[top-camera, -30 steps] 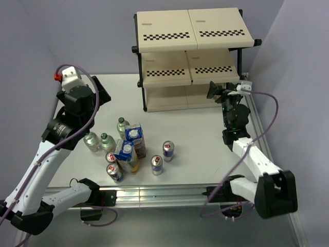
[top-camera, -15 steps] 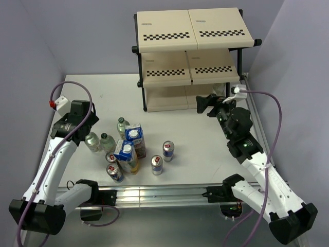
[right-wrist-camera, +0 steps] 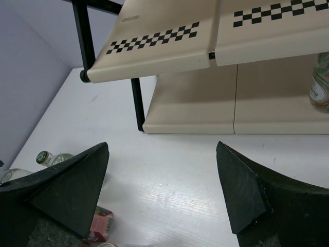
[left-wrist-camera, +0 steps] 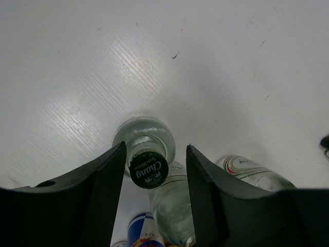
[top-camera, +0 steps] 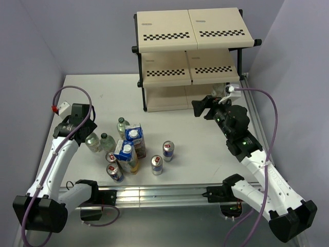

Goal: Place and organize the beverage onto the shelf
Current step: Pick up the drink from the center of the board.

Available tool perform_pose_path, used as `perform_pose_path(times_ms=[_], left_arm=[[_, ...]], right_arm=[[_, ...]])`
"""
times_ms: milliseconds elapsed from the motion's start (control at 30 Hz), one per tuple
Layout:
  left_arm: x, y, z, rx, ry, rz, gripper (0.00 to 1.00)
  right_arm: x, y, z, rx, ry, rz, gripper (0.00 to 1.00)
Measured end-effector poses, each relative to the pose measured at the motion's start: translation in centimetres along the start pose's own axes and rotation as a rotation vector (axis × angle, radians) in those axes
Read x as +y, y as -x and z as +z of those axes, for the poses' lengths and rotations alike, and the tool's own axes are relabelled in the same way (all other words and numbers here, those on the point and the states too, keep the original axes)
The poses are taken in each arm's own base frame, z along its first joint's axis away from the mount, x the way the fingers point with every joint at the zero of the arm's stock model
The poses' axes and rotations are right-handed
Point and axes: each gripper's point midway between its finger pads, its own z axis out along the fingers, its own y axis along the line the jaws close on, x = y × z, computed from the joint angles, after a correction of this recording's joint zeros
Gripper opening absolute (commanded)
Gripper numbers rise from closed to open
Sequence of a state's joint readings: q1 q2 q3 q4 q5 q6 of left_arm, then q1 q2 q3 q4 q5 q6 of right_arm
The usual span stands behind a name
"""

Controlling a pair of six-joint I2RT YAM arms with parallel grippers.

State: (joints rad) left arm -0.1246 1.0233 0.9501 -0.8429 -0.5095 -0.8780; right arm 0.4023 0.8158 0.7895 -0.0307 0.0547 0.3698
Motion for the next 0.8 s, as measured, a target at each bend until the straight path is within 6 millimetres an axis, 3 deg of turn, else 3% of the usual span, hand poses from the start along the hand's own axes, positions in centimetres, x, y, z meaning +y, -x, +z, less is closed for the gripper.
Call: perform_pose_path(times_ms=[167,267,300,367,500,600,700,800], left_arm=[[0.0,-0.9,0.6,0.03,0.007,0.013,0.55],[0.2,-1.1,0.8,0.034,0.016,0.019,0.27],[0.2,-1.0,0.8,0.033,0.015,0.016,0.11],[0.2,-0.9,0.7,0.027,0.014,0.02,0.0],[0.8,-0.9,0.3,0.037,0.038,0.047,0.0],[0.9,0.3,-0.6,0.016,0.038,0.071,0.0],[0.1,2.5,-2.5,-0.038,-0.024,0.098,0.0],[-1.0,6.0,-5.8,-0.139,-0.135,0.105,0.0]], right_arm=[[0.1,-0.3,-0.1,0.008,0.012,0.001,0.91],[0.0,-0.6,-0.1,0.014,0.01,0.0,0.91],[0.0,-0.6,-0.1,0.014,0.008,0.0,0.91],[-0.1,-0.6,-0.1,0.013,0.006,-0.001,0.91],[0.0,-0.6,0.0,0.013,0.011,0.0,0.91],[0.5,-0.6,0.3,0.011,0.033,0.0,0.91],[1.4,-1.0,0.6,0.031,0.085,0.0,0.92],[2.9,-1.2,0.9,0.046,0.173,0.0,0.89]])
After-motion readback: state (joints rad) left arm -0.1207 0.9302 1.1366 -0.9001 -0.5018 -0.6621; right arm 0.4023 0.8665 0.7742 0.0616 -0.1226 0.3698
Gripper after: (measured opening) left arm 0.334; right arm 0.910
